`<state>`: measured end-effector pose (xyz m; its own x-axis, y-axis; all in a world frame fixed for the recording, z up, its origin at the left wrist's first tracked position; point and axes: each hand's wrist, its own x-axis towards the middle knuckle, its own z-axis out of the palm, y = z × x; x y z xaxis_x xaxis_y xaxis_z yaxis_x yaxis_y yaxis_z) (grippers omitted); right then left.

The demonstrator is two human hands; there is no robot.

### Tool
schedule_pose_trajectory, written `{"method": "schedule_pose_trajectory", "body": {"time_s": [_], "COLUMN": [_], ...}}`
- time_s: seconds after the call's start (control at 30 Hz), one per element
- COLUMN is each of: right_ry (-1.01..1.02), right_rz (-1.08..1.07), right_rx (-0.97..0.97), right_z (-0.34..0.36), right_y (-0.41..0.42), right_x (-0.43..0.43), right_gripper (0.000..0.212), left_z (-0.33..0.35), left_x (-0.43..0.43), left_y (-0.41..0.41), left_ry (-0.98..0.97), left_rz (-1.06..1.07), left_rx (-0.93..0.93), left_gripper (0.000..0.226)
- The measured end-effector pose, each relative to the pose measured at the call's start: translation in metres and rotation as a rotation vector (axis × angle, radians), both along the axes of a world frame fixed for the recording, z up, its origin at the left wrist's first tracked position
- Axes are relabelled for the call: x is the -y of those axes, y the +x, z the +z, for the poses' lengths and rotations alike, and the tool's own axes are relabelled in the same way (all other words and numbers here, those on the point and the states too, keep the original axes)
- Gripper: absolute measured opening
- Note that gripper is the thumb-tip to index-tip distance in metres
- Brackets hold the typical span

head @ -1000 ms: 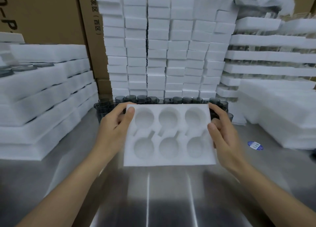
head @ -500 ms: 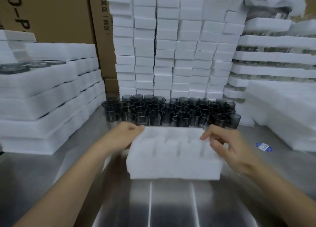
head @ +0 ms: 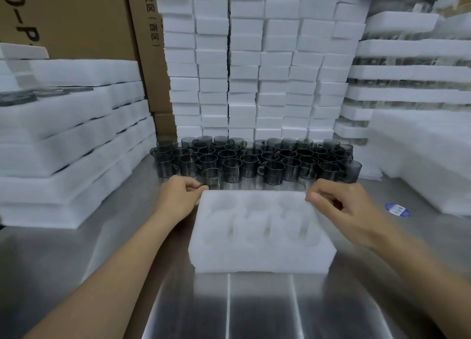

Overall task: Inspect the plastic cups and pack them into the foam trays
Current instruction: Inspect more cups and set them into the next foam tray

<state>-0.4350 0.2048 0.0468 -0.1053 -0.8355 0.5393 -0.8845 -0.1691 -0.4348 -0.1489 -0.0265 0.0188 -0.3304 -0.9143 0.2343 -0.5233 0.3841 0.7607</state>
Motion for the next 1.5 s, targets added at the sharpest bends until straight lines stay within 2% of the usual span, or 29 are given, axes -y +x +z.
{"method": "schedule_pose_trajectory", "body": {"time_s": [0.13,0.27,0.3,0.4,0.53,0.7,0.87,0.93,1.0,1.07,1.17,1.23,1.33,1.5], "right_ry": [-0.008,-0.118,-0.158,-0.250,-0.377,-0.409,-0.465,-0.517,-0.552,-0.539,-0.484,-0.449,-0.420,-0.441], "right_rz": [-0.012,-0.046,-0.051,0.006,0.018,0.027,0.085,0.086,0.085,0.080,0.062,0.058,0.073,0.078], "right_rx": [-0.018,-0.036,-0.037,0.019,-0.008,-0.031,-0.072,-0.071,-0.045,0.015,0.028,0.017,0.041,0.032], "right_z": [0.003,0.008,0.010,0.015,0.010,0.010,0.015,0.019,0.021,0.021,0.018,0.016,0.014,0.014], "right_y": [0.002,0.006,0.010,0.025,0.038,0.037,0.045,0.050,0.055,0.061,0.062,0.060,0.059,0.058], "right_x": [-0.002,0.000,0.001,0.001,0.002,0.003,0.000,-0.003,-0.006,-0.009,-0.008,-0.006,-0.003,-0.003], "right_gripper": [0.040,0.031,0.034,0.060,0.056,0.051,0.070,0.065,0.059,0.059,0.059,0.054,0.051,0.053], "left_z": [0.019,0.049,0.053,0.056,0.055,0.055,0.059,0.062,0.066,0.069,0.071,0.070,0.068,0.068], "left_x": [-0.007,-0.038,-0.049,-0.081,-0.099,-0.098,-0.112,-0.118,-0.123,-0.126,-0.127,-0.127,-0.125,-0.124], "left_y": [-0.001,0.004,0.005,-0.003,-0.018,-0.016,-0.021,-0.021,-0.022,-0.023,-0.021,-0.020,-0.022,-0.023], "left_ry": [-0.165,-0.509,-0.583,-0.729,-0.793,-0.770,-0.546,-0.438,-0.297,-0.054,0.353,0.549,0.645,0.619], "left_rz": [-0.031,-0.168,-0.233,-0.396,-0.478,-0.485,-0.455,-0.458,-0.528,-0.580,-0.644,-0.695,-0.693,-0.663], "left_rx": [-0.135,-0.309,-0.334,-0.321,-0.318,-0.303,-0.460,-0.480,-0.419,-0.336,-0.265,-0.263,-0.275,-0.316], "left_gripper": [0.011,0.015,0.018,0.022,0.017,0.016,0.016,0.019,0.027,0.038,0.034,0.033,0.038,0.041]}}
